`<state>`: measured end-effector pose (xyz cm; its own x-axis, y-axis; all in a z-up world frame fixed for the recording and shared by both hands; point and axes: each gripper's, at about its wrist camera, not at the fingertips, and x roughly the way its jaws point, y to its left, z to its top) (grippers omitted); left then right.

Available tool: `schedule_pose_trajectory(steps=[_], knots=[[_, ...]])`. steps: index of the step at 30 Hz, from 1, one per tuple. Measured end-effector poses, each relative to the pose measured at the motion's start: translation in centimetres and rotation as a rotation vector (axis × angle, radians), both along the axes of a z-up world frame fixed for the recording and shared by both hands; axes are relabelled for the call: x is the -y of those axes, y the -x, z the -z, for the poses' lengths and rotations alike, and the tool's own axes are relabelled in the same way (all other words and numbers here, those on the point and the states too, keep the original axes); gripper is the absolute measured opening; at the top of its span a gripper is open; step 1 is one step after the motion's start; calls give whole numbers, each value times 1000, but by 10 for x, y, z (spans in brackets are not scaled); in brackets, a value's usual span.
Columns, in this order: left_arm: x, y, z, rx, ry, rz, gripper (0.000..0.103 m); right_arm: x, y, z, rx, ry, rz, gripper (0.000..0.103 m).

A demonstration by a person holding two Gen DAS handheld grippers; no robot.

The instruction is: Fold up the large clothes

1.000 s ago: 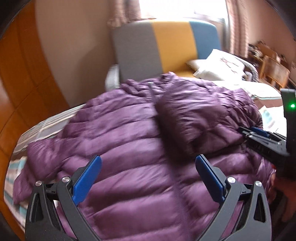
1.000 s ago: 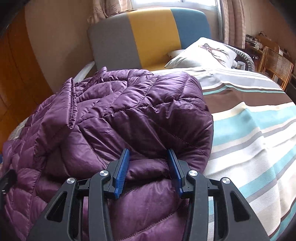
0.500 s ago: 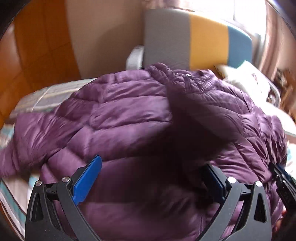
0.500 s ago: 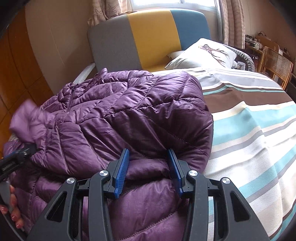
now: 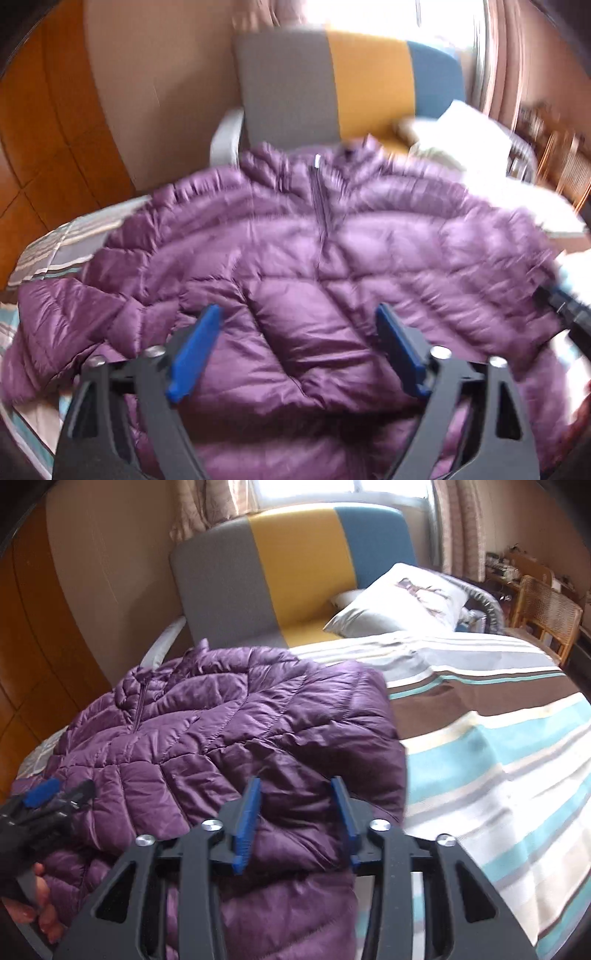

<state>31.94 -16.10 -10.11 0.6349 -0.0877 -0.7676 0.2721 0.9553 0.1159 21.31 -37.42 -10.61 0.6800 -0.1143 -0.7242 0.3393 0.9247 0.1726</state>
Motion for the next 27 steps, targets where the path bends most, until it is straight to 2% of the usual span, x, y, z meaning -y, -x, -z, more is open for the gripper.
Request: schedule_pose_trajectory(steps=[4,9,13,16,21,24,26,27], knots=[[-10,-20,12,1,-65,-51,85,-17,-33,11,-50,32,-101,32],[-22,-27,22,-22,-14,-70,94,-24,-45,27,-56,79,-98,32],[-21,-32,28,-40,-21,-86,101,-19,-44,30,-43,47,-100,32],[-32,-32,24,-60,30,-95,101,-21,-41,25,-43,48,-100,32],[-62,-9,10,-78,121,-105,101,-22,-10,8,-22,9,-77,32],[-87,4,8,-109,263,-44,101,-29,8,4,-32,35,-80,32],[-112,13,7,-123,354,-73,101,-36,17,4,-39,84,-87,32],[-120,15,7,-115,369,-96,101,-39,21,5,-38,107,-90,32]])
